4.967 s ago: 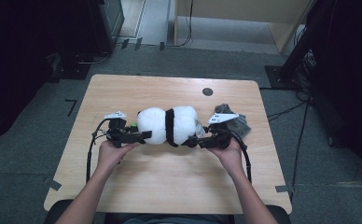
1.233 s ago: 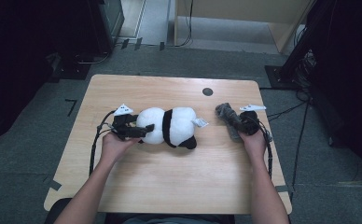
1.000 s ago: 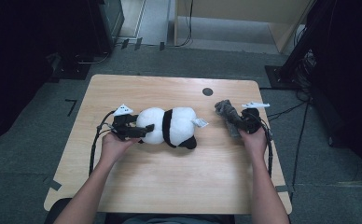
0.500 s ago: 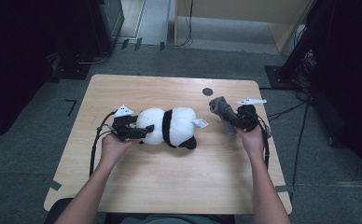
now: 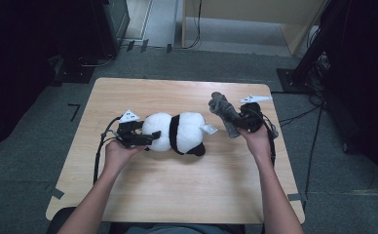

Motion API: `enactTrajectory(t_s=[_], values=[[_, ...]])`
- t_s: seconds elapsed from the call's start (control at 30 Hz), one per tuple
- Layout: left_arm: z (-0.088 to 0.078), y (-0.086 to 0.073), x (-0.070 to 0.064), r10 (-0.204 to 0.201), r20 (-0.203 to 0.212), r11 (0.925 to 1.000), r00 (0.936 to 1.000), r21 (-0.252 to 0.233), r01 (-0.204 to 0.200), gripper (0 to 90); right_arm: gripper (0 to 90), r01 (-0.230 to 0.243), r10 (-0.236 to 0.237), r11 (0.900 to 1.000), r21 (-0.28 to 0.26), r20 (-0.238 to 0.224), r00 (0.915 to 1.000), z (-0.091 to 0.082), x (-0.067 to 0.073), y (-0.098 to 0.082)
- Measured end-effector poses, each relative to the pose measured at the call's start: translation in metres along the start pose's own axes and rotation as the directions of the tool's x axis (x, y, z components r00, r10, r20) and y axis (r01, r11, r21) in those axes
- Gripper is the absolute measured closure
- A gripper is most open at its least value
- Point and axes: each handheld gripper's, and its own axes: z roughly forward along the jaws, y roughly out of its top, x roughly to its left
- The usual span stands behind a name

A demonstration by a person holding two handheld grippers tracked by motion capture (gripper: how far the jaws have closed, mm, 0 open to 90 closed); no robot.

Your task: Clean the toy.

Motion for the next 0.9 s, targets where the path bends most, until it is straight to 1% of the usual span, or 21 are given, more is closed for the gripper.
enactTrajectory(t_s=[0.1,0.17,0.2,0.27,0.37,0.4,0.43,0.5,0.63,0.7,0.73,0.8,0.9], values=[[0.000,0.000,-0.001,0.006,-0.003,1.0000,1.0000,-0.005,-0.006,15.6,76.3,0.008,-0.008,1.000,0.008,-0.013,0.9999,-0.002,0.006,0.012],[-0.001,0.000,-0.002,0.012,-0.012,0.9999,0.9999,-0.005,-0.012,16.1,76.5,0.004,-0.003,1.000,0.009,-0.024,0.9997,-0.002,0.009,0.018],[-0.001,0.000,-0.003,0.014,-0.015,0.9999,0.9998,-0.005,-0.014,16.2,76.7,0.008,-0.008,1.000,0.012,-0.032,0.9995,-0.002,0.010,0.022],[-0.001,0.001,-0.004,0.020,-0.019,0.9998,0.9996,-0.003,-0.020,16.5,76.8,0.024,-0.023,1.000,0.016,-0.031,0.9992,-0.001,0.012,0.025],[-0.001,0.001,-0.004,0.016,-0.021,0.9999,0.9997,-0.001,-0.016,16.6,76.9,0.044,-0.043,0.999,0.022,-0.040,0.9983,0.001,0.020,0.034],[-0.001,0.001,-0.004,0.016,-0.021,0.9999,0.9996,-0.001,-0.016,16.6,76.9,0.057,-0.056,0.998,0.024,-0.039,0.9977,0.001,0.023,0.037],[-0.001,0.001,-0.004,0.015,-0.021,0.9999,0.9997,-0.001,-0.015,16.6,76.9,0.075,-0.074,0.997,0.023,-0.041,0.9964,0.002,0.026,0.040],[-0.001,0.001,-0.004,0.009,-0.020,1.0000,0.9998,-0.003,-0.009,16.8,76.9,0.093,-0.091,0.995,0.022,-0.046,0.9947,0.003,0.031,0.045],[-0.002,0.001,-0.003,0.003,-0.013,1.0000,0.9999,-0.005,-0.003,17.6,76.9,0.106,-0.104,0.994,0.027,-0.061,0.9927,0.007,0.040,0.054],[-0.002,0.001,-0.003,0.006,-0.014,1.0000,0.9999,-0.006,-0.006,17.8,76.7,0.122,-0.120,0.992,0.030,-0.073,0.9901,0.009,0.045,0.059],[-0.002,0.001,-0.003,0.009,-0.012,0.9999,0.9999,-0.008,-0.009,17.9,76.6,0.120,-0.117,0.992,0.031,-0.079,0.9900,0.011,0.048,0.061],[-0.002,0.000,-0.003,0.012,-0.009,0.9999,0.9999,-0.008,-0.012,18.9,76.4,0.139,-0.135,0.990,0.036,-0.096,0.9862,0.014,0.052,0.066],[-0.002,0.000,-0.003,0.012,-0.009,0.9999,0.9999,-0.009,-0.012,19.2,76.3,0.142,-0.136,0.989,0.046,-0.122,0.9832,0.021,0.058,0.073]])
